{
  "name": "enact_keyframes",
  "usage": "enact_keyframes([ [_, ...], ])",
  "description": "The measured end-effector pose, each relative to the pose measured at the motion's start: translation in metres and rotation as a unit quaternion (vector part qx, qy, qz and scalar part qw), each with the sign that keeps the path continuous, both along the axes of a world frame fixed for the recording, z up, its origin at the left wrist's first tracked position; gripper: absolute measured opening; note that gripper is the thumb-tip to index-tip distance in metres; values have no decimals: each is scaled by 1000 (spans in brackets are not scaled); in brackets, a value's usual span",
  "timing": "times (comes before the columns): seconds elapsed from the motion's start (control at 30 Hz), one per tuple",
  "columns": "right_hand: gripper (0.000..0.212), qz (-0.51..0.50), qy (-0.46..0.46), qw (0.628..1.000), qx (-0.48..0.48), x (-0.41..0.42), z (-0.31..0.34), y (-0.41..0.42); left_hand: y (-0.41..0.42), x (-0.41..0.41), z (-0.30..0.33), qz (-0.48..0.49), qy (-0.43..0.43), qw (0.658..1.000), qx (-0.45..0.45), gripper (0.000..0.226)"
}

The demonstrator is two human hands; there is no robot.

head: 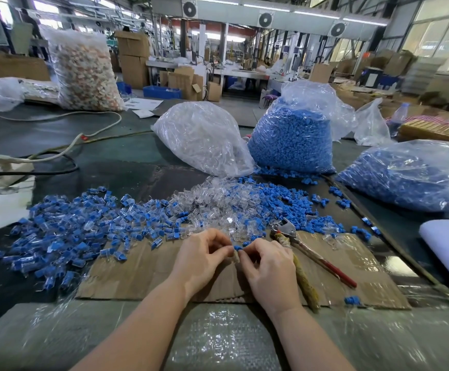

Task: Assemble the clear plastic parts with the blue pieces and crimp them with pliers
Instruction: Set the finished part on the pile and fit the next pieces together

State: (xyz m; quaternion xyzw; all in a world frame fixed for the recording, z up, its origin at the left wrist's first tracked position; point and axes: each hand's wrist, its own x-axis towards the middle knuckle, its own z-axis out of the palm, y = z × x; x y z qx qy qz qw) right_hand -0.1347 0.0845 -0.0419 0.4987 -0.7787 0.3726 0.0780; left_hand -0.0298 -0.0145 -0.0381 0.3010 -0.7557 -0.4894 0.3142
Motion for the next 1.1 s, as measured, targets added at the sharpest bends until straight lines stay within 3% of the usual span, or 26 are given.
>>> enact_keyframes([
  [0.17, 19, 8, 10, 1000, 17, -2, 0, -1, -1, 1, 1, -30, -13, 999, -3, 14],
  [0.3, 8, 37, 5, 999, -19, 1, 3, 1, -1, 2, 2, -24, 12, 1000, 15, 13],
  [0.43, 24, 82, -13, 996, -32, 1, 6, 3, -1, 1, 3, -27, 8, 999, 15, 12],
  [0.53, 24, 100, -20, 994, -39, 1, 7, 4, 0, 1, 3, -26, 6, 1000, 11, 14],
  [1.1, 20, 95, -9, 994, -44, -1, 4, 3, 0, 0, 2, -11, -10, 1000, 3, 9],
])
